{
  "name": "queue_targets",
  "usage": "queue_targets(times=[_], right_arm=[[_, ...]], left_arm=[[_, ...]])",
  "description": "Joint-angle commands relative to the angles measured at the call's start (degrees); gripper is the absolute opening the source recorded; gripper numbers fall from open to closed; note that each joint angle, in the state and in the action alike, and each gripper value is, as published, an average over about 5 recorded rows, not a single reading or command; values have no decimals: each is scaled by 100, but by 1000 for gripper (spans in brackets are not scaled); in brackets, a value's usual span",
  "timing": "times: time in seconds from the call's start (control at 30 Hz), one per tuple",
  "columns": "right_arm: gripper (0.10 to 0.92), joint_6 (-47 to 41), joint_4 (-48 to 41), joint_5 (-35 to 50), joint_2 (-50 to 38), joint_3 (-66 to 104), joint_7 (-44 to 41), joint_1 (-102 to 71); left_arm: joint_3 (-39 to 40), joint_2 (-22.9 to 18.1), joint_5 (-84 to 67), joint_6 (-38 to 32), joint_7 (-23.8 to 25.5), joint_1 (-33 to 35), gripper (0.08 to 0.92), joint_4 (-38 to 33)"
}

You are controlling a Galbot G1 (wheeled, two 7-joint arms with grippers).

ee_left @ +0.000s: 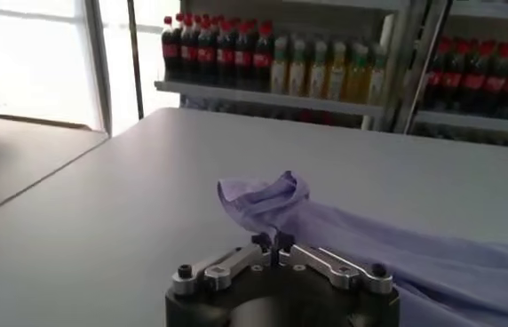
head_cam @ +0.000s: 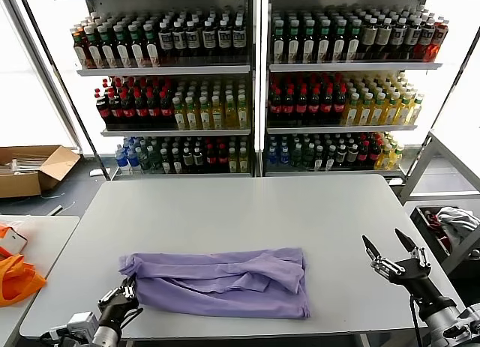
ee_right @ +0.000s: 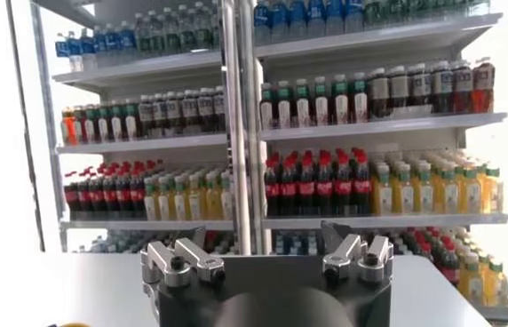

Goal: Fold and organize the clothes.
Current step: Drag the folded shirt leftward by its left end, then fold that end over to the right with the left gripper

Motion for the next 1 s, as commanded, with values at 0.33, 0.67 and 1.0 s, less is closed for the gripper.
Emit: queue_targets(times=[0.33,0.67,1.0], right_arm=[[823,-62,198,-18,43,-64,27,-31],[823,-100,476,-68,145,-28,26,-227],[823,-153,673,-103,224,38,32,-317]], left_arm=[[-2890,2051,-1045,-171,1706,-93,95,799],[-985,1233,-661,168,1434,-402,95,-978],[1150,832,877,27,1480,-406,95,-855]])
